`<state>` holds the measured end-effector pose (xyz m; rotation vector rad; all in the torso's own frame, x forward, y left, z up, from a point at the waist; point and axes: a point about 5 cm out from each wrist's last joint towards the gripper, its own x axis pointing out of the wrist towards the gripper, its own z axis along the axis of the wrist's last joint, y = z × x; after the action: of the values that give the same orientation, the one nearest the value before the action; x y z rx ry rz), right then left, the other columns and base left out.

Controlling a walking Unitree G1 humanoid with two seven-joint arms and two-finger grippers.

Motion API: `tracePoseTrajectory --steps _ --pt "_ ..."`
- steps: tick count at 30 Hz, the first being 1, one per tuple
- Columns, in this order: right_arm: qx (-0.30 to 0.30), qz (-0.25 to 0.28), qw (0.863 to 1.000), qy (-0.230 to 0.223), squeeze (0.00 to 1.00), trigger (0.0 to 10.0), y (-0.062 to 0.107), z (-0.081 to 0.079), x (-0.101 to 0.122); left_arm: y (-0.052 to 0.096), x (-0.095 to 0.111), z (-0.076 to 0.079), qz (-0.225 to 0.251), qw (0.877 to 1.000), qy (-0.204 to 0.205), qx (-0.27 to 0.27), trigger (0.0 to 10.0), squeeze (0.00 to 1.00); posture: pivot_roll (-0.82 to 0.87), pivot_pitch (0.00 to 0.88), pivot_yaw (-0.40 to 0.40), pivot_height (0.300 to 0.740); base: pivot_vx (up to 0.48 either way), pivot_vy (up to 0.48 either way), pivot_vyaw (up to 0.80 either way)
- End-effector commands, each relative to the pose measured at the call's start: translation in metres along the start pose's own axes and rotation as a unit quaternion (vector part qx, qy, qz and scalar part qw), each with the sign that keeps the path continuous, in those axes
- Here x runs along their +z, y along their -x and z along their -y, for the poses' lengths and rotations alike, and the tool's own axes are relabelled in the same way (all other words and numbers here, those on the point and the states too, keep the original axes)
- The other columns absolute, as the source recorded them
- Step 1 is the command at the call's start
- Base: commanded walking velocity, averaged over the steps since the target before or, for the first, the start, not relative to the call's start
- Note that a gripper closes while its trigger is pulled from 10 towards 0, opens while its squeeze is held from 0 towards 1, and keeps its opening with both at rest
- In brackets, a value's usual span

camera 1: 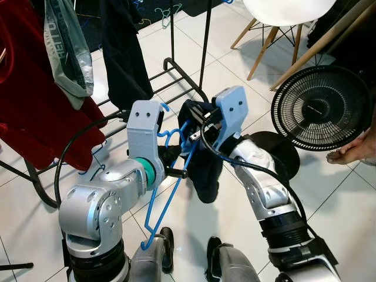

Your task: Hang hanger

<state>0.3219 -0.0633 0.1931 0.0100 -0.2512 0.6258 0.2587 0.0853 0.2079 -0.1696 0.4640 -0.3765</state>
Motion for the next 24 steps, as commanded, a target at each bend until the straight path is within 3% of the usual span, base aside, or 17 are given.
tracePoseTrajectory --steps 1,5,10,14,19,24 --pt "0.014 0.002 1.0 -0.023 0.0 10.0 -0.001 -0.016 0.0 -0.003 0.003 0.004 0.008 1.0 0.005 0.0 10.0 0.0 0.02 0.201 0.065 0.74 0.0 0.0 0.0" --pt "0.019 0.004 0.999 -0.026 0.0 10.0 -0.001 -0.023 0.003 -0.005 0.004 0.004 0.012 1.0 0.004 0.006 10.0 0.0 0.02 0.201 0.065 0.74 0.0 0.0 0.0" --pt "0.041 0.002 0.999 0.03 0.0 10.0 0.006 -0.034 0.01 -0.01 0.006 -0.004 0.029 0.996 -0.027 0.078 10.0 0.0 0.02 0.201 0.057 0.74 0.0 0.0 0.0" --pt "0.061 -0.009 0.995 0.08 0.0 10.0 0.014 -0.038 0.01 -0.012 0.012 -0.011 0.054 0.991 -0.018 0.121 10.0 0.0 0.02 0.201 0.057 0.74 0.0 0.0 0.0" --pt "0.125 -0.032 0.975 0.183 0.0 10.0 0.03 -0.052 0.001 -0.014 0.026 -0.01 0.102 0.988 -0.012 0.118 10.0 0.0 0.01 0.193 0.047 0.74 0.0 0.0 0.0" --pt "0.166 -0.06 0.96 0.218 0.0 10.0 0.043 -0.055 -0.006 -0.018 0.033 -0.008 0.123 0.987 -0.017 0.105 10.0 0.0 0.0 0.185 0.04 0.74 0.0 0.0 0.0"
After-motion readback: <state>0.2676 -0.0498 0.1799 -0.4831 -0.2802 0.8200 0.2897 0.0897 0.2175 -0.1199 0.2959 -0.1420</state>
